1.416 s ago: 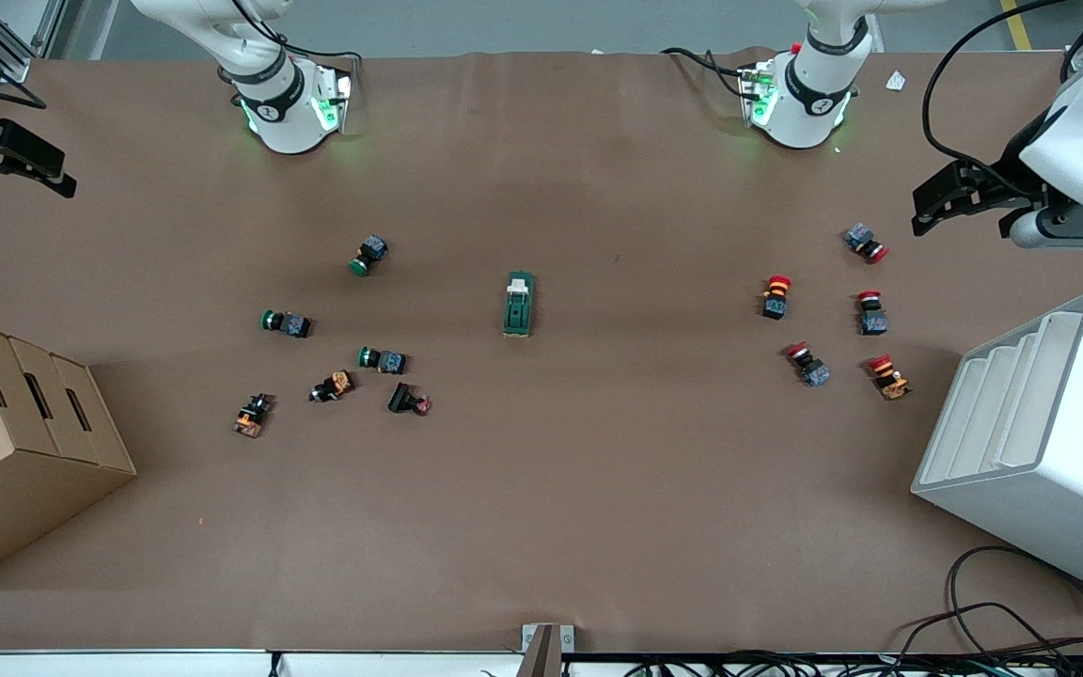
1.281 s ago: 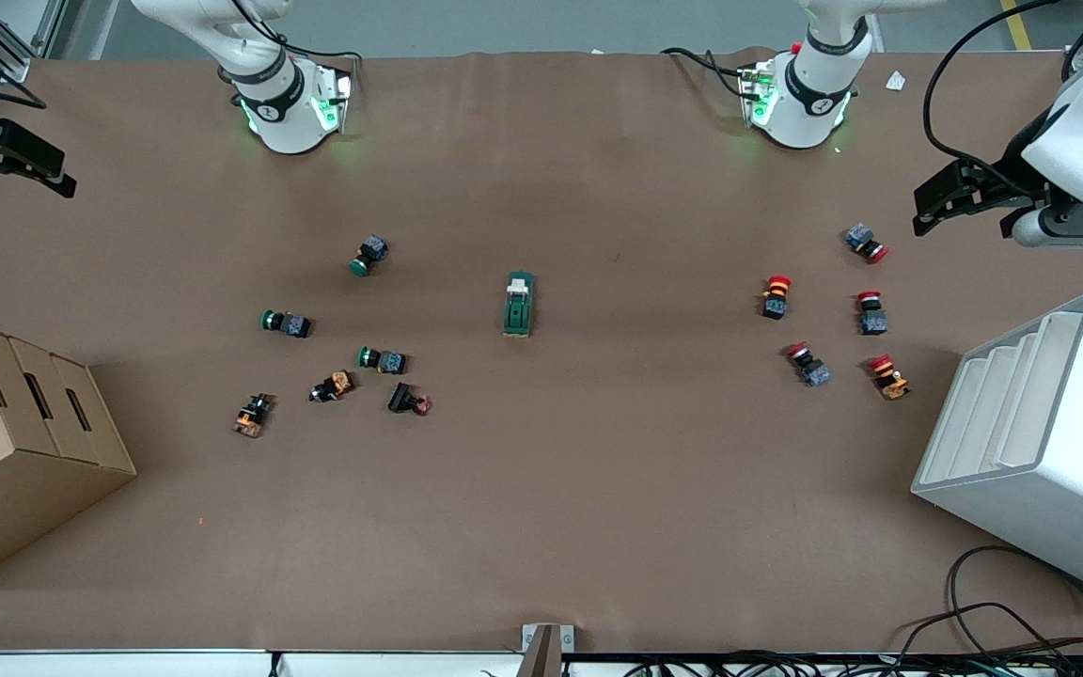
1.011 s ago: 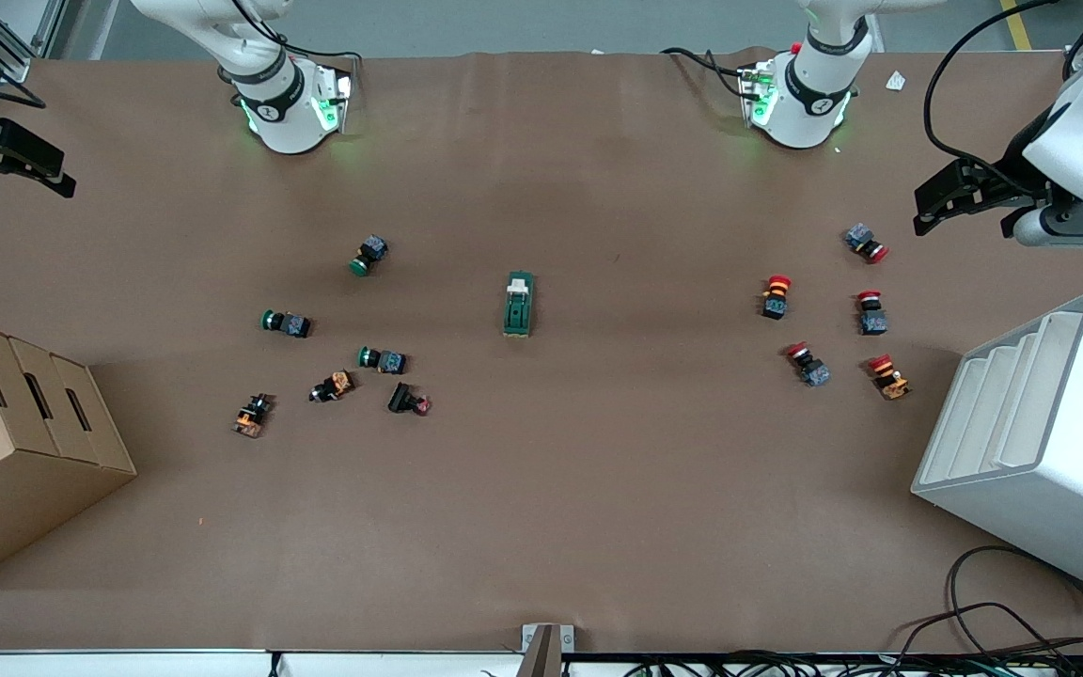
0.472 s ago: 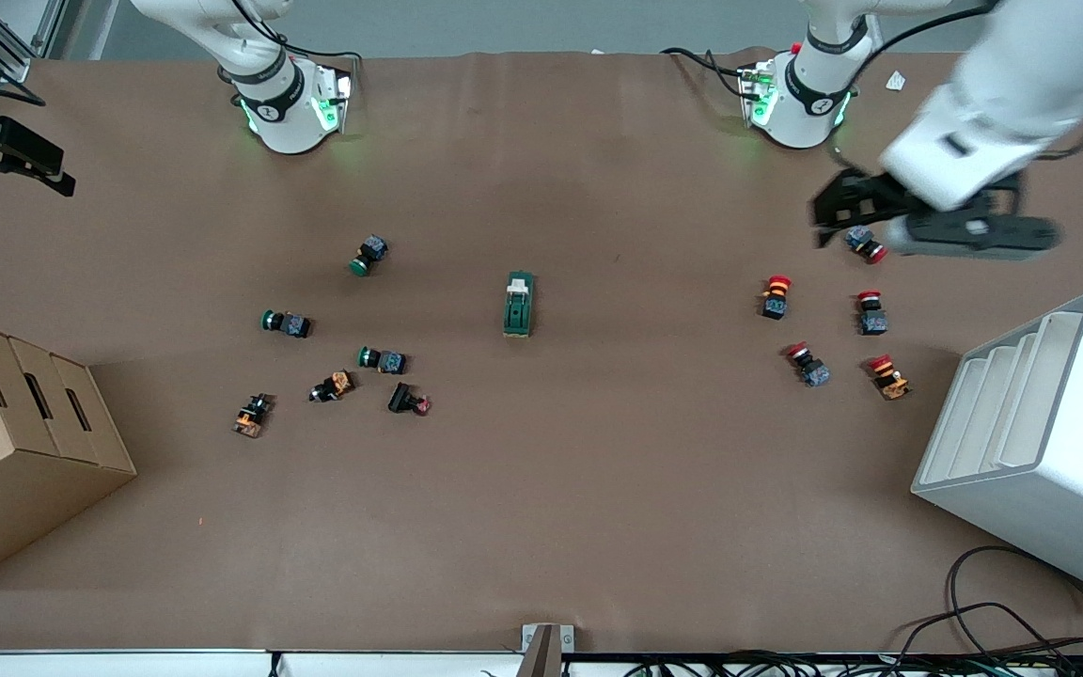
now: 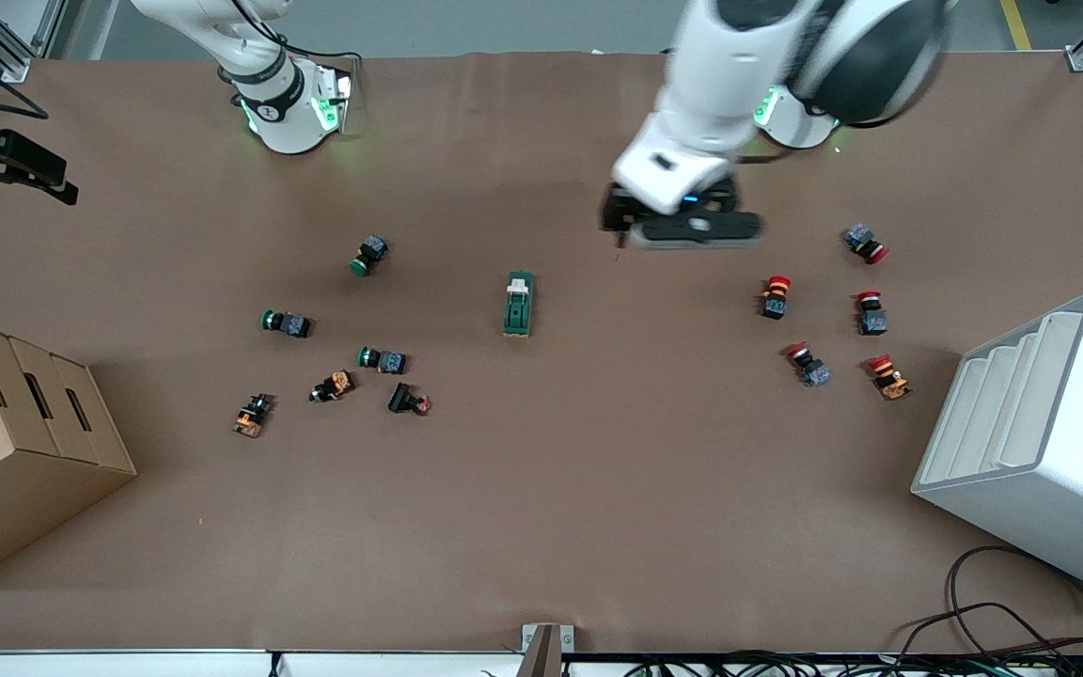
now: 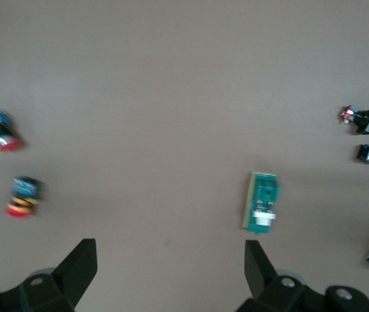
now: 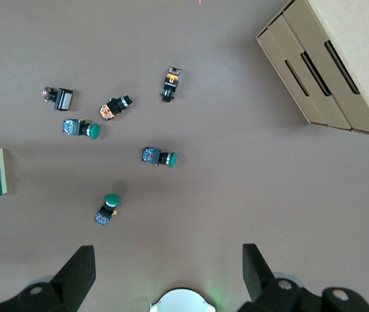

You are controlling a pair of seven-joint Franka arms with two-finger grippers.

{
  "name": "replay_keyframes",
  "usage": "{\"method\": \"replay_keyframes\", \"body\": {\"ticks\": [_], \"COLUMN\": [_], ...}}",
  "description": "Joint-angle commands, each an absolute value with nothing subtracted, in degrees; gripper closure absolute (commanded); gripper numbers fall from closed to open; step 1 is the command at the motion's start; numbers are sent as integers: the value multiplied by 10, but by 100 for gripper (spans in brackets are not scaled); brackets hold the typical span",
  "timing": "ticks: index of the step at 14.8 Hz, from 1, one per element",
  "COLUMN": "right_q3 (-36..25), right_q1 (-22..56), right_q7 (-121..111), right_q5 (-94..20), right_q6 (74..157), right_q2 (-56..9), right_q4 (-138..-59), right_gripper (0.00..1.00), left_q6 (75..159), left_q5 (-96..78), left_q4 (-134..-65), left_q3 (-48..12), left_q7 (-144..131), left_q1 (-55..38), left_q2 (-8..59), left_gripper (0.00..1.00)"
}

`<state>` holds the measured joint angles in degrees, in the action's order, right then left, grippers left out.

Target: Close load switch with both arms

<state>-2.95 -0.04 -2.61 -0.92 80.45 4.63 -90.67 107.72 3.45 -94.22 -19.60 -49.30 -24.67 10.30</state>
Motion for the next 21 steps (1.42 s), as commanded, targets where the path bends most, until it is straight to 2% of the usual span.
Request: {"method": "replay_keyframes", "body": {"ticks": [1,6,13,21], "right_q3": [-30,-25,-25,-25], "right_q1": [-4,30,150,295], "right_q7": [-28,142,383,568], "right_q5": [-10,-70,-129,-156], "right_q6": [806,819,1003,1170], "right_q2": [22,3,-9,-116], "right_q4": [-904,-927,-1050,-1098], "right_gripper": [0,0,0,0], "left_q6": [1107,1168,1194,1208], "left_q5": [111,224,390,726], "left_q4": [-936,-937,-956,-1018], "left_q3": [-193,-194,-194,-194], "left_q7": [-611,-818,-1038,-1364], "left_q1": [-317,-419,-513,-570], "left_q2": [162,248,335,415], "left_gripper": [0,0,1,2]}}
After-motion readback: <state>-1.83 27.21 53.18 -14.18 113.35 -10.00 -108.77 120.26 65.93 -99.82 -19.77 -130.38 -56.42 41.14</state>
